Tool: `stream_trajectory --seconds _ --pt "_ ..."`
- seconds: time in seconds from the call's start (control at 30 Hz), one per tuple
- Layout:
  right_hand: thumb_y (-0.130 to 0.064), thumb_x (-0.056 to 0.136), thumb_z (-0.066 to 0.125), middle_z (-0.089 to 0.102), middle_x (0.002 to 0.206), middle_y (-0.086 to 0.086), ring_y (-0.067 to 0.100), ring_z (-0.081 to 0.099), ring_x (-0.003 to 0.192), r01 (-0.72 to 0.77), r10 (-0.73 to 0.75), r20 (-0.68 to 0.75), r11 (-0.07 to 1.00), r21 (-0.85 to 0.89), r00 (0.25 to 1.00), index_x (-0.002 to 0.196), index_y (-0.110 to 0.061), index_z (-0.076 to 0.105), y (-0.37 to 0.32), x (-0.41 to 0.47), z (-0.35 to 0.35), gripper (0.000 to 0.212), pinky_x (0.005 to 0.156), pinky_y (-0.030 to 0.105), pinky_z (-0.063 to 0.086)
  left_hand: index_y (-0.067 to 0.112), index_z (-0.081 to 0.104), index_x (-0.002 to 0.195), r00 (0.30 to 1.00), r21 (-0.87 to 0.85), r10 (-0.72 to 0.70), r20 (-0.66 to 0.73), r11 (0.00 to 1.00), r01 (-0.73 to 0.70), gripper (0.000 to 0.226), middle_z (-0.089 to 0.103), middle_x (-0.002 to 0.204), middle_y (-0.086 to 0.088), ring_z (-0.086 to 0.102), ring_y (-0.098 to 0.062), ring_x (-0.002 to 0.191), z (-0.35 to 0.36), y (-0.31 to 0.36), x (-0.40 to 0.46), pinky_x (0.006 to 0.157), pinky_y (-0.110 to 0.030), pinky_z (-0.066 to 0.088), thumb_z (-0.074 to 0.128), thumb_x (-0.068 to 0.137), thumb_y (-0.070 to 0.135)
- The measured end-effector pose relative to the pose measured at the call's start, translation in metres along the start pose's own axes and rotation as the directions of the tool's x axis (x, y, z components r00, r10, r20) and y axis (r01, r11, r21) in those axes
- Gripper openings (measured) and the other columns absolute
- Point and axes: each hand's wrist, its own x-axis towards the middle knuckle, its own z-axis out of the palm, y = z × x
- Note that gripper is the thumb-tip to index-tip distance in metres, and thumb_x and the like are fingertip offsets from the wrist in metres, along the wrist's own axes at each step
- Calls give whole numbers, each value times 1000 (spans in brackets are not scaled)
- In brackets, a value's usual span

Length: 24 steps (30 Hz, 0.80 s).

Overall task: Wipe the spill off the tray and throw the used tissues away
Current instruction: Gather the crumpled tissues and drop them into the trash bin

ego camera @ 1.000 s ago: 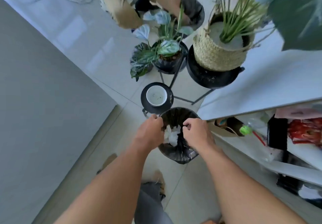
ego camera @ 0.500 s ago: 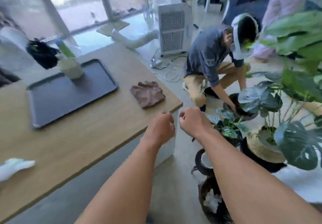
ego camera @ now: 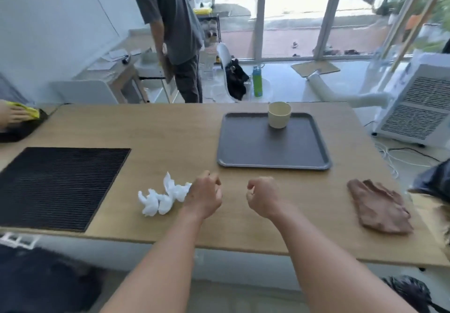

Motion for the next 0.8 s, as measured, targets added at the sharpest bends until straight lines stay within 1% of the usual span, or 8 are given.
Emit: stream_trajectory --seconds 0.07,0.13,0.27,0.4,0.5,0.67,0.73,0.8 --pt "-26 85 61 57 122 4 26 58 110 77 -78 87 997 12 993 123 -22 61 -29 15 26 38 92 34 49 11 65 97 996 62 -48 -73 997 53 22 59 100 -8 54 -29 95 -11 -38 -1 81 -37 45 54 78 14" --pt "-27 85 66 50 124 3 25 56 110 155 -156 166 988 21 974 132 -24 54 -56 27 50 48 91 36 50 11 63 97 986 133 -111 -123 983 127 29 59 100 -9 52 -32 95 -19 -73 -3 83 -38 43 57 70 15" --pt "-33 80 69 47 118 2 22 49 108 348 -343 183 937 1 921 135 -33 51 -90 38 79 58 86 36 49 14 53 119 967 212 -247 -58 944 254 54 51 115 -9 49 -32 103 -24 -115 -10 88 -40 42 58 65 17" --pt "-24 85 62 51 118 0 23 46 104 457 -447 186 890 -13 875 126 -33 60 -108 50 97 42 79 37 50 15 53 117 971 105 -240 -11 965 239 44 51 111 -7 47 -28 99 -22 -133 -5 84 -30 35 51 73 8" --pt "-15 85 56 55 108 0 24 51 98 433 -425 180 901 -3 887 108 -23 70 -108 59 99 28 74 37 50 13 59 102 975 25 -219 -31 975 220 24 53 101 -5 51 -26 94 -19 -136 5 74 -26 33 55 79 11" --pt "-14 82 60 57 93 5 29 58 84 307 -304 126 952 -3 944 87 -8 64 -95 69 83 9 68 39 48 9 63 97 987 39 -152 -43 987 154 17 56 99 -8 57 -30 91 -11 -127 22 73 -33 44 58 85 19" --pt "-14 84 56 60 97 6 31 59 89 236 -236 99 972 4 967 95 -10 62 -84 68 71 13 69 36 47 10 61 96 992 46 -121 -31 991 122 17 57 97 -8 59 -32 89 -7 -117 29 71 -37 48 56 87 24" --pt "-13 86 53 62 109 7 31 59 100 188 -187 88 982 -3 978 116 -20 61 -74 64 59 32 78 35 48 13 55 90 997 61 -76 -24 995 77 16 58 94 -6 60 -34 87 -4 -105 34 68 -38 49 55 88 29"
